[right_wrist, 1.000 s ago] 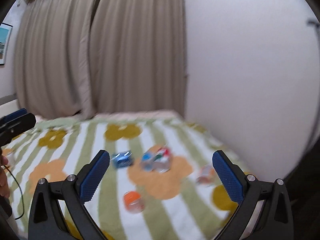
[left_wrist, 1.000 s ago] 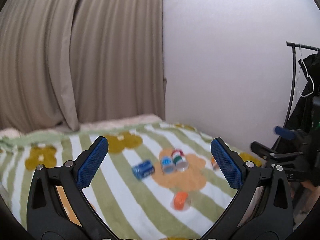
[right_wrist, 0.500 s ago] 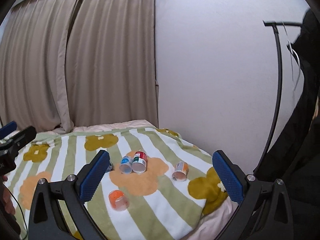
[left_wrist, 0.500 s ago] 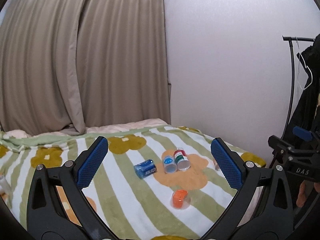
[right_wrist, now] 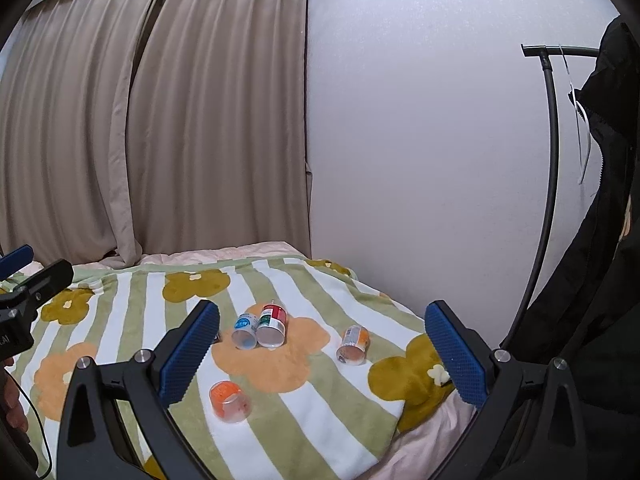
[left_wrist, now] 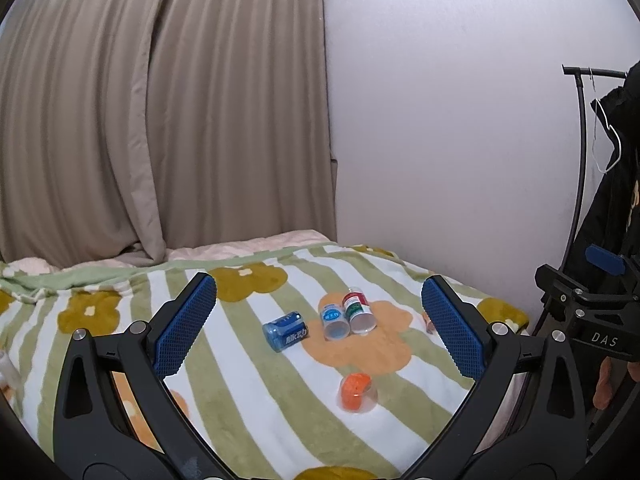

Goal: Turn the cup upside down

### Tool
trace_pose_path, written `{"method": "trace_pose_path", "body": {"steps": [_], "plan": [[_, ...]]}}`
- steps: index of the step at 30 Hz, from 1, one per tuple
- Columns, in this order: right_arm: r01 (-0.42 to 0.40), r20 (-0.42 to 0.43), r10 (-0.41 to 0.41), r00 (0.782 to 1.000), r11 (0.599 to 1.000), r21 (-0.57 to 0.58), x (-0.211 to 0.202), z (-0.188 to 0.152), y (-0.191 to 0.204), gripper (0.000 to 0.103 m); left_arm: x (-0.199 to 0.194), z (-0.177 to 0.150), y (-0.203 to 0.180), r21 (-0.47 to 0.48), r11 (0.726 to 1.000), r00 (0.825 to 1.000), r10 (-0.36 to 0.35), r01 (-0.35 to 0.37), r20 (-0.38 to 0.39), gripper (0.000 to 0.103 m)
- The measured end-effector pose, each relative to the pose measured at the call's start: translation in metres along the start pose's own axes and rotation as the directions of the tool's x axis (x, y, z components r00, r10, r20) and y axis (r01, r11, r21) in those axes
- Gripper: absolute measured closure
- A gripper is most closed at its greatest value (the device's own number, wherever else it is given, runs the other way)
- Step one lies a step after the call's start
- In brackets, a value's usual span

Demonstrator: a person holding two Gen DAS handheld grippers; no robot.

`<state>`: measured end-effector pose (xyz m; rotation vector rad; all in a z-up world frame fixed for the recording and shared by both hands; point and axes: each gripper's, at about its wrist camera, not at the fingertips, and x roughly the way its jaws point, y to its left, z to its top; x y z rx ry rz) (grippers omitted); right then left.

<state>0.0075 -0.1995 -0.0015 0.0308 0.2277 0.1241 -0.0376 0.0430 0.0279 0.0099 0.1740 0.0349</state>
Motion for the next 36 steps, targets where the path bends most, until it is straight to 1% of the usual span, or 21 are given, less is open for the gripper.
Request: {"method": "trace_pose_path", "body": {"steps": [28, 36], "plan": [[0.010, -0.002, -0.010, 1.000, 1.000, 0.014, -0.0019, -0.0013, -0.0073, 0.000, -0.0008, -0.0037, -0.0020, 0.007, 1.000, 1.000, -0.003, 0.003, -0.002, 0.001], [0.013, 0.003, -0.013, 1.000, 1.000, 0.015, -0.0040, -0.0010, -0.0063, 0.000, -0.0079, -0.0039, -0.0027, 0.011, 1.000, 0.999, 0.014, -0.015, 0.029, 0.001]]}}
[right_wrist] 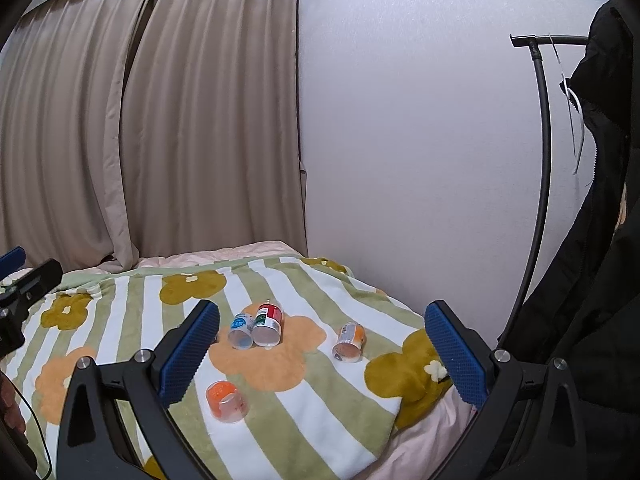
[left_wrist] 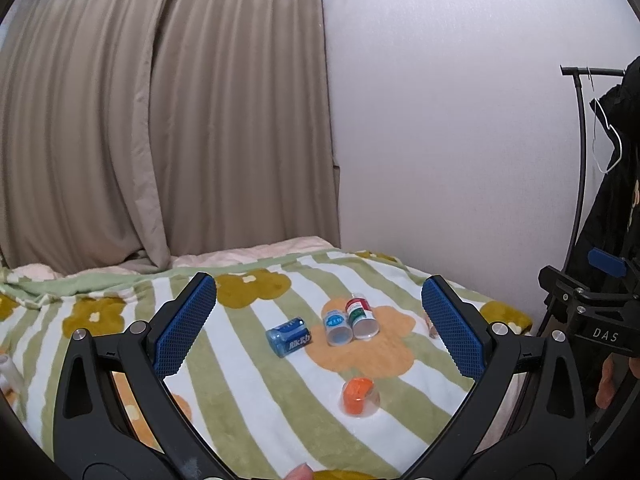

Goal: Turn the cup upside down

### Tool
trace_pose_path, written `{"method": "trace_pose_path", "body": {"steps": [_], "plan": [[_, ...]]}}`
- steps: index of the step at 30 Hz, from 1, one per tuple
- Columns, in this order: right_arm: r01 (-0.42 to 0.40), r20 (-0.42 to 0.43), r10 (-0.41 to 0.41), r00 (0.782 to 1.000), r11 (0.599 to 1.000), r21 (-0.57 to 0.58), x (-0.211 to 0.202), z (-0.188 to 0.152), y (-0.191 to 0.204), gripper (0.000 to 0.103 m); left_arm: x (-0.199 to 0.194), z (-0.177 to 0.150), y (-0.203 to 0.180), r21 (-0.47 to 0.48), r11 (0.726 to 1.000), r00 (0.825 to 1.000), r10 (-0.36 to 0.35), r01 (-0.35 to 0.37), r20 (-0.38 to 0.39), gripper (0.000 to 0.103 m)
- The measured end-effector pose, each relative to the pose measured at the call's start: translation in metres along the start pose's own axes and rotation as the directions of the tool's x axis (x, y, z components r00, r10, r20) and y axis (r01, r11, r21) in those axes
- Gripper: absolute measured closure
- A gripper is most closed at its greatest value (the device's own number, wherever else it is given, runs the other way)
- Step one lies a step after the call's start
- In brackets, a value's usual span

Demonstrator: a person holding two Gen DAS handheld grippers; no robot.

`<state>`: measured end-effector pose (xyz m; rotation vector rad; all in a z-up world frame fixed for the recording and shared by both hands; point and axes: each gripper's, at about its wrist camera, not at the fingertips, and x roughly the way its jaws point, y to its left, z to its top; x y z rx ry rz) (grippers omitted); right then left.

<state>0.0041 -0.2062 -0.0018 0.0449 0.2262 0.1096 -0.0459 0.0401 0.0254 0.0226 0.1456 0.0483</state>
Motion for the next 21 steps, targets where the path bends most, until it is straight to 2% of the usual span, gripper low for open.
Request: {"method": "trace_pose_path", "body": {"steps": [9, 21], "plan": [[0.005, -0.002, -0.005, 1.000, 1.000, 0.000, -0.0001, -0.0003, 0.0000, 0.000, -0.0001, 0.0021, -0.0009, 0.012, 1.000, 1.000, -0.018, 0.018, 0.002, 0.001], [0.004, -0.002, -0.004, 1.000, 1.000, -0.001, -0.0017, 0.0010, 0.0010, 0.000, 0.0001, 0.0032, 0.0048, -0.017, 1.000, 1.000, -0.001, 0.001, 0.010, 0.001]]}}
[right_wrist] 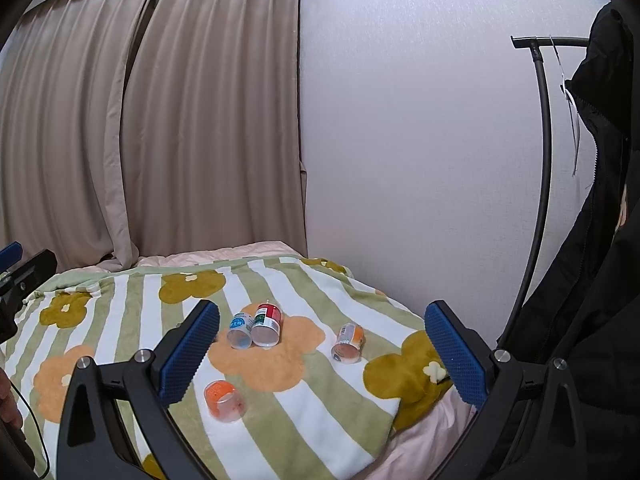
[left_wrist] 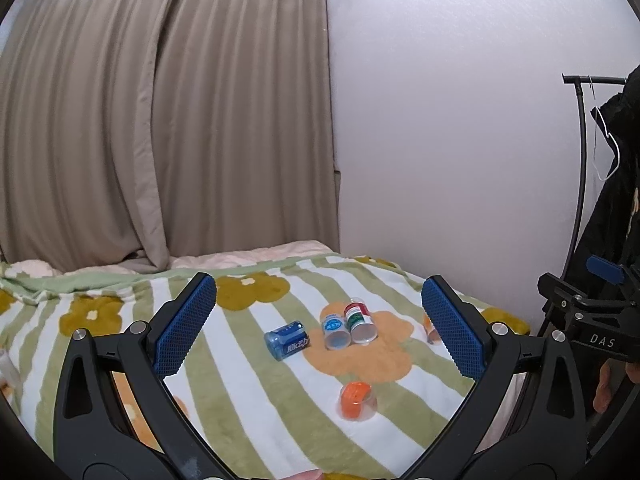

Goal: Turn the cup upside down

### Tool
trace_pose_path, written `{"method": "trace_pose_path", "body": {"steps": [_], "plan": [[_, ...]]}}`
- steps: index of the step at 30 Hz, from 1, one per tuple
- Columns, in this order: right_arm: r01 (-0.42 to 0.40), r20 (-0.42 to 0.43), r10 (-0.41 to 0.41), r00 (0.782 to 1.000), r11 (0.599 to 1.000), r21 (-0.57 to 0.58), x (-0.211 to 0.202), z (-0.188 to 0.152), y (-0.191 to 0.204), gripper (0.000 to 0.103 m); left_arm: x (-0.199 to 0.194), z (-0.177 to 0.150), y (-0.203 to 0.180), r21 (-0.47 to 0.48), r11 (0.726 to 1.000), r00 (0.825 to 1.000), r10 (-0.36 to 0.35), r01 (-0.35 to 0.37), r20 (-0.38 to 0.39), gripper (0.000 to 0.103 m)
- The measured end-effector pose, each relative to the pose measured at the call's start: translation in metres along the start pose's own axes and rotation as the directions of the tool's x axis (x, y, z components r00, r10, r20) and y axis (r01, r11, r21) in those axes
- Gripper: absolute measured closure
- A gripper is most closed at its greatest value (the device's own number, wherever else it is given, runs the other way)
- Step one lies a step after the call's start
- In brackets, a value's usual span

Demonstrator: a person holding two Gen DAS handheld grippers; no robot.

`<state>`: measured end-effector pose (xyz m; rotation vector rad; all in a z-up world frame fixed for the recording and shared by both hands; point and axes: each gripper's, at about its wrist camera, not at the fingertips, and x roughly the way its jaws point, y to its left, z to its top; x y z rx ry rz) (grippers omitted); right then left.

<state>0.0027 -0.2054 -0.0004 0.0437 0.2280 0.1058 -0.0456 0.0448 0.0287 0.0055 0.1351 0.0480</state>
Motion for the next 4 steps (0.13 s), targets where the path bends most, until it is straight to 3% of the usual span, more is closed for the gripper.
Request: {"method": "trace_pose_path", "body": {"steps": [4], "plan": [[-0.002, 0.001, 0.002, 1.000, 1.000, 0.001, 0.0001, 0.0006, -0.0004, 0.000, -0.0006, -0.0001, -0.0017, 0.009, 1.000, 1.000, 0.017, -0.017, 0.012, 0.001]]}}
